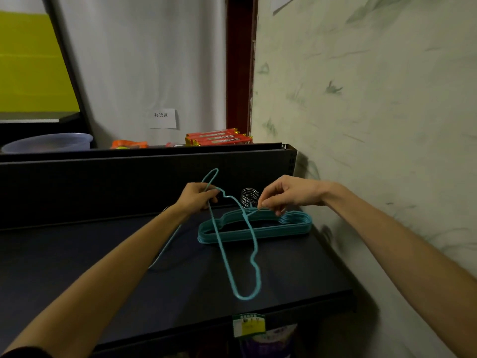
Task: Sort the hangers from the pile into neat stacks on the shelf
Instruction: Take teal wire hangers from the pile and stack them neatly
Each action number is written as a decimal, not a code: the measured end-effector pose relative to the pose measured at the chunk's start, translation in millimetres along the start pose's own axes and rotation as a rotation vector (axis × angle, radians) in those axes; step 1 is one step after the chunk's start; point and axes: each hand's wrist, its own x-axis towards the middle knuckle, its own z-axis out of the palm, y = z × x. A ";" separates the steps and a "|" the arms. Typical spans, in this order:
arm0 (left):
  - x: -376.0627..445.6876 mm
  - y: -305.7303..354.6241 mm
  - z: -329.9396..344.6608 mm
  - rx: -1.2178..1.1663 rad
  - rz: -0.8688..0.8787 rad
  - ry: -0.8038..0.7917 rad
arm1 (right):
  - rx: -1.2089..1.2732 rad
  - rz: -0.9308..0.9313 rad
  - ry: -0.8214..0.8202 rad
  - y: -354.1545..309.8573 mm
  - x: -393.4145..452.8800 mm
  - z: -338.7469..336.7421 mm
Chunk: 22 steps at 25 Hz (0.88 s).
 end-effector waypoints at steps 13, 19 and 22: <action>-11.8 2.6 -27.2 -0.194 -0.071 0.168 | -0.047 0.141 0.718 51.6 1.1 54.4; -24.8 11.9 -26.3 -0.231 -0.057 0.103 | -0.592 0.208 0.850 61.6 6.6 62.3; -27.7 15.1 -30.8 -0.240 -0.050 0.136 | -0.406 0.085 0.812 64.8 10.5 70.4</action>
